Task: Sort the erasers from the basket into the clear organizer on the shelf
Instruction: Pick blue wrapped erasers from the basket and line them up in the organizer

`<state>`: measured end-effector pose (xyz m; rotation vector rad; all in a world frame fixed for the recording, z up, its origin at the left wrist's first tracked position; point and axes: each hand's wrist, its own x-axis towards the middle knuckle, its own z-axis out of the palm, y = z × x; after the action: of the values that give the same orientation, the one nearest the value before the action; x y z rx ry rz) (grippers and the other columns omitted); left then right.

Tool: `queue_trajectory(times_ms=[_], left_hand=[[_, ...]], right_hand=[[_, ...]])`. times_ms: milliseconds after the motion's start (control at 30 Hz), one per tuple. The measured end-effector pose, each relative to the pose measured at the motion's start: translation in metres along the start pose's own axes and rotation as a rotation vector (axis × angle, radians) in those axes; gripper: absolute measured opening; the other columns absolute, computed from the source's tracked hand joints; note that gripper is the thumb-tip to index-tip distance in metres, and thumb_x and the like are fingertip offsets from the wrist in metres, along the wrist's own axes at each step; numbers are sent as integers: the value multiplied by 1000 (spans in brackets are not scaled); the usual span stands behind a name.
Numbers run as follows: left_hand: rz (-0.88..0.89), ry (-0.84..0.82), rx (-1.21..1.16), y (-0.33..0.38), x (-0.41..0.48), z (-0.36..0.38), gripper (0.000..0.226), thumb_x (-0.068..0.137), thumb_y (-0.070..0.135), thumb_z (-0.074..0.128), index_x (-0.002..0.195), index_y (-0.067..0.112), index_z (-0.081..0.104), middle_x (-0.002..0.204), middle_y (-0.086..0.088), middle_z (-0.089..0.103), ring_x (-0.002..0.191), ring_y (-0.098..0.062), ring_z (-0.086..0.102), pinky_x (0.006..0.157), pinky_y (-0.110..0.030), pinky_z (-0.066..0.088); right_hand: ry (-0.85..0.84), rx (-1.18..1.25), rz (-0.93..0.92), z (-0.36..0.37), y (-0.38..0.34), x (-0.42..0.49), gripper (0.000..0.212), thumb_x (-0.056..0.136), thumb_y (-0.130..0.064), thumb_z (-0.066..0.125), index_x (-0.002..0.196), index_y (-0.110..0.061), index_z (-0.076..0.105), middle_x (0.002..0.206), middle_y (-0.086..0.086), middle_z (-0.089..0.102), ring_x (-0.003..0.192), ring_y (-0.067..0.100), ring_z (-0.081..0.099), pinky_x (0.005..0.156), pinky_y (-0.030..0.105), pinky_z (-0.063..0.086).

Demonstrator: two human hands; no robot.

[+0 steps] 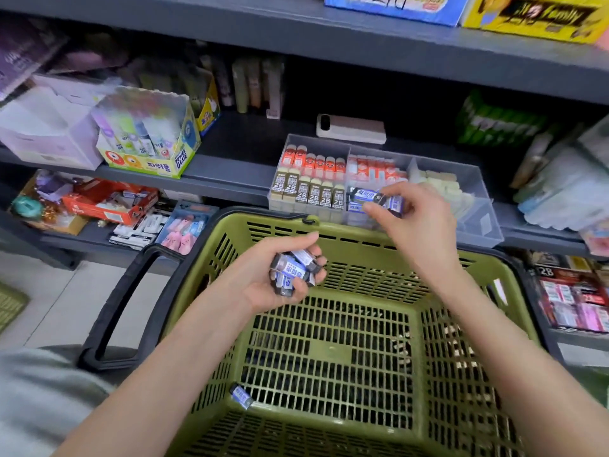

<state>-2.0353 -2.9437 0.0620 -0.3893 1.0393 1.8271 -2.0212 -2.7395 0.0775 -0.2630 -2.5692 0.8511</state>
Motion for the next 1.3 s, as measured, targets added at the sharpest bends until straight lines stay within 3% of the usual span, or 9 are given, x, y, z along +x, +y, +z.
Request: queue_trajectory(times_ms=[233,433,667,733,833,1000,1133,1200,1300], left_hand=[[21,-14,-27,11,7,1,16,59,21,77,57,8,68,71,-8,65,59,-17,62,35,-16,40],[11,12,-40,12,10,-2,17,65,21,73,57,6,68,71,-9,65,59,-18,62,35,-16,40],[-3,67,-44,14,12,-5,16,63,19,74,57,6,68,72,-9,66,58,-19,62,35,-16,40],[0,70,-42,14,12,-6,16,64,19,74,57,6,68,72,-9,66,58,-18,62,35,-17,40],[7,78,-34,14,11,-7,15,63,18,75,57,6,69,73,-9,67,58,-19,63,35,-17,41],[7,93,-41,14,11,-7,14,63,18,74,57,6,69,72,-9,67,57,-19,63,35,-17,40],[14,99,-44,13,10,-7,14,63,17,74,57,6,69,73,-9,67,57,-19,63,34,-17,40],[16,97,-48,13,9,-8,13,62,17,74,57,6,69,73,-9,67,57,-19,63,34,-18,40],[16,105,-56,14,10,-8,12,61,16,75,58,6,69,73,-10,67,57,-20,63,35,-17,41]], right_hand=[[-179,-273,-46,3,19,55,41,77,-45,70,105,-16,69,97,11,58,91,27,56,73,29,35],[-408,-224,-106,4,22,65,37,74,-47,72,100,-21,70,91,-5,59,78,12,48,66,25,31],[-754,-181,-171,-10,26,71,37,85,-35,65,119,-22,64,112,-9,62,85,3,52,72,17,37],[-767,-160,-179,-12,29,73,35,86,-33,65,120,-23,63,111,-11,61,78,-1,50,66,11,34],[-688,-94,-150,-15,33,75,25,89,-36,59,110,-24,69,107,-10,65,76,-2,53,69,18,38],[-474,9,-130,-13,32,77,10,89,-26,60,86,-31,69,78,-12,65,64,0,53,62,17,39],[-501,230,14,-7,28,76,27,82,-20,70,103,-32,58,71,-10,65,61,0,57,65,23,44],[-525,190,42,-3,27,76,38,79,-24,74,110,-26,53,73,-8,66,68,3,59,71,24,44],[-504,78,5,3,22,79,29,80,-26,71,108,-24,62,77,-5,63,75,13,58,74,30,43]])
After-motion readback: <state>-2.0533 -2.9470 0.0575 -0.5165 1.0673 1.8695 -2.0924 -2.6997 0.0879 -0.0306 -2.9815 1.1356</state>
